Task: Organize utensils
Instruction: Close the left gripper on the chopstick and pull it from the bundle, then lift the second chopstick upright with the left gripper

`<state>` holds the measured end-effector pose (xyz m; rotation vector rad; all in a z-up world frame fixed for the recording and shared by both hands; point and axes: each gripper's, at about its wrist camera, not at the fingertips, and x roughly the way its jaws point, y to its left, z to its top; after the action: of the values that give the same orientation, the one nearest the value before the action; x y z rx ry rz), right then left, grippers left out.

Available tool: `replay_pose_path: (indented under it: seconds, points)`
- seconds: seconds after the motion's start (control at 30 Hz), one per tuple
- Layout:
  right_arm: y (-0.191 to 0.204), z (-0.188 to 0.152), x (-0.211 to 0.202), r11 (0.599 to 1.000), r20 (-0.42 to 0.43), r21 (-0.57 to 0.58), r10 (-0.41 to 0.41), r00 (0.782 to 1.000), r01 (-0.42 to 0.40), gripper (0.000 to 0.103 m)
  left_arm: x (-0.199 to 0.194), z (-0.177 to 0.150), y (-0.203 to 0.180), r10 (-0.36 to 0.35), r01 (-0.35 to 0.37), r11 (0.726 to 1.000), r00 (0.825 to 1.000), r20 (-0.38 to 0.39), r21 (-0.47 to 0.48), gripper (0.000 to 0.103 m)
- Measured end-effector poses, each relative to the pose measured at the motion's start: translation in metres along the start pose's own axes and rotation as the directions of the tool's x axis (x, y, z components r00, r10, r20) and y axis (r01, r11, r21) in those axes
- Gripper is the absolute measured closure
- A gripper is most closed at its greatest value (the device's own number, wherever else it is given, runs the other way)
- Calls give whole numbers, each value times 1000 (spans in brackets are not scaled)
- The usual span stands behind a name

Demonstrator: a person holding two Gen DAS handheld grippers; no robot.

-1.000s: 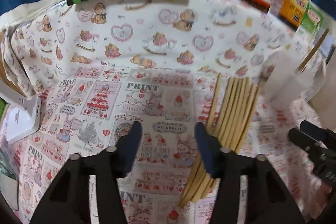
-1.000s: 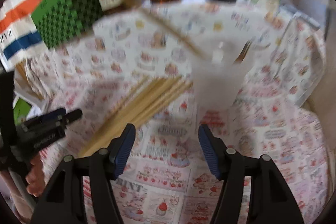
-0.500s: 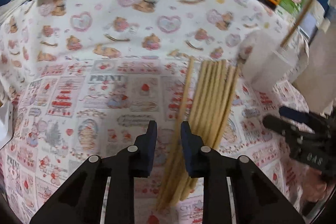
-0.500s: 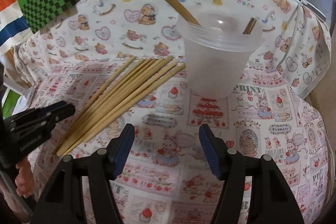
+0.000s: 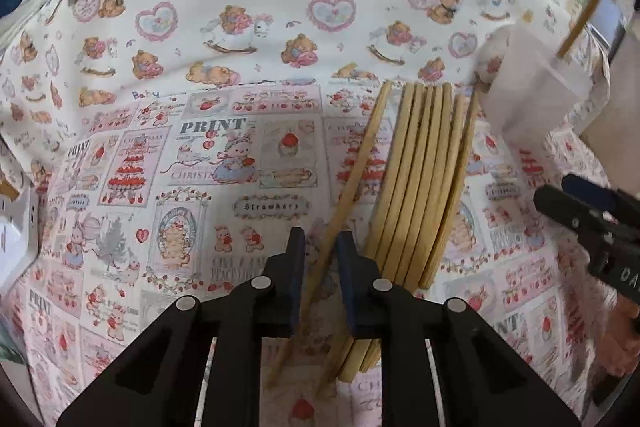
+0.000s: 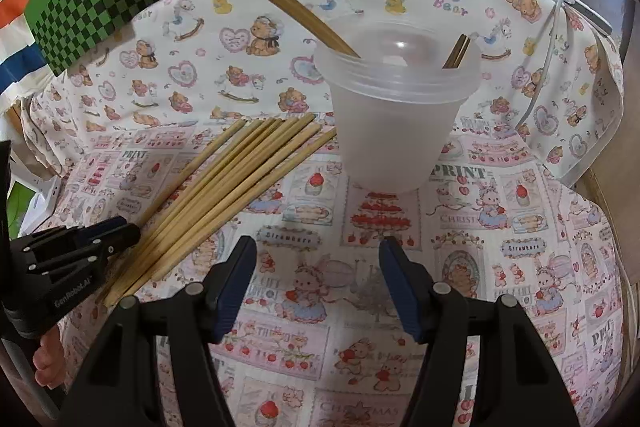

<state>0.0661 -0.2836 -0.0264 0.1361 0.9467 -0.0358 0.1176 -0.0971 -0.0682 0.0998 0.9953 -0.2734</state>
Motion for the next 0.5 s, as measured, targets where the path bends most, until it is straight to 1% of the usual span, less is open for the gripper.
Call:
replay_pose_path:
  seconds: [0.07, 0.1, 0.13, 0.17, 0.2, 0.27, 0.33, 0.4, 0.47, 0.5]
  points:
    - [1, 0, 1, 1000, -2, 1, -1, 1000, 1, 42, -1, 0, 3, -9, 9, 1000, 1000, -18, -20, 95]
    - [1, 0, 1, 1000, -1, 1, -2, 1000, 2, 42, -2, 0, 8, -22, 20, 998, 999, -25, -62, 96]
    - [1, 0, 1, 1000, -1, 0, -1, 1000, 1, 42, -4, 0, 13, -17, 14, 995, 1000, -26, -98, 97]
    - [1, 0, 0, 1000, 1, 0, 0, 1000, 0, 42, -7, 0, 15, 1, -2, 995, 1000, -13, -101, 97]
    - [1, 0, 0, 1000, 3, 0, 1, 1000, -1, 42, -12, 0, 13, 12, -11, 997, 1000, 6, -81, 97]
    - [1, 0, -2, 1000, 8, 0, 2, 1000, -2, 42, -25, 1, 12, -24, 29, 997, 998, 59, -74, 97]
    - [1, 0, -4, 1000, 11, 0, 5, 1000, -5, 42, -42, 1, 11, -68, 77, 995, 990, 127, -68, 98]
    - [0, 0, -5, 1000, 14, 3, 7, 1000, -7, 42, -57, 2, 9, -63, 75, 996, 979, 195, -56, 98]
    - [0, 1, -7, 1000, 17, 3, 9, 1000, -10, 42, -69, 2, 8, -59, 78, 995, 963, 265, -64, 98]
    - [0, 1, -7, 1000, 18, 3, 10, 1000, -10, 42, -78, 3, 11, -60, 88, 993, 948, 312, -77, 98]
